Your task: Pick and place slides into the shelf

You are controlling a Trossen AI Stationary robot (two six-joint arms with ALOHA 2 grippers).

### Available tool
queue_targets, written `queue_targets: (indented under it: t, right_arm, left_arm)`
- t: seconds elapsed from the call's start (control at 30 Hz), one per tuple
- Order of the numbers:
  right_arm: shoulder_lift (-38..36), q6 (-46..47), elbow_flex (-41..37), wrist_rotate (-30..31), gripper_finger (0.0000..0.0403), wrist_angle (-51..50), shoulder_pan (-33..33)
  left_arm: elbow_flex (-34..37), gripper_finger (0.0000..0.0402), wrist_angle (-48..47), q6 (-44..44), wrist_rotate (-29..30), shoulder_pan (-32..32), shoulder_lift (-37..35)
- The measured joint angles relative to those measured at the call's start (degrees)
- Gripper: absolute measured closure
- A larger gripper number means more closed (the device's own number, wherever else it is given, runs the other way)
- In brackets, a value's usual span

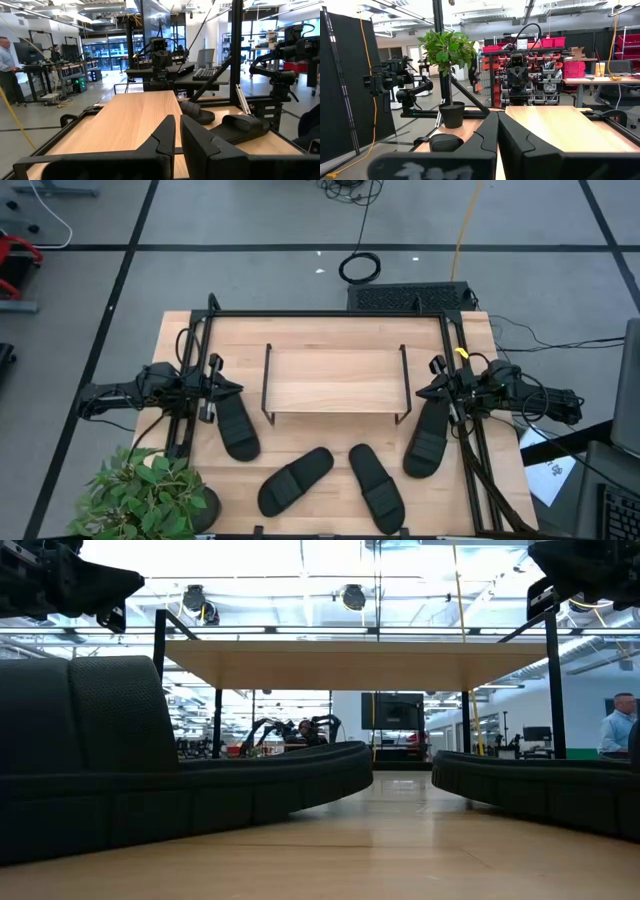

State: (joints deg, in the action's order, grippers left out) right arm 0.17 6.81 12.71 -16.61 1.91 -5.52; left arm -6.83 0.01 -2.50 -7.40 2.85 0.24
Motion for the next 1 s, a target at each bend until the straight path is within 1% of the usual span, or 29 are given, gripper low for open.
queue_targets:
  t: [0.37,0.5,1.0]
  right_arm:
    - [0.00,0.00,-0.01,0.00,0.0403,0.00,0.00]
    - [-0.01,-1.94,-0.01,0.01,0.0403,0.02,0.00]
    - [0.00,-1.49,0.00,0.01,0.0403,0.00,0.00]
  left_arm:
    - [0.00,0.0369,0.00,0.00,0.02,0.00,-0.01]
    - [0.00,0.0369,0.00,0.00,0.02,0.00,0.01]
    - [0.00,0.0369,0.00,0.00,0.02,0.00,0.01]
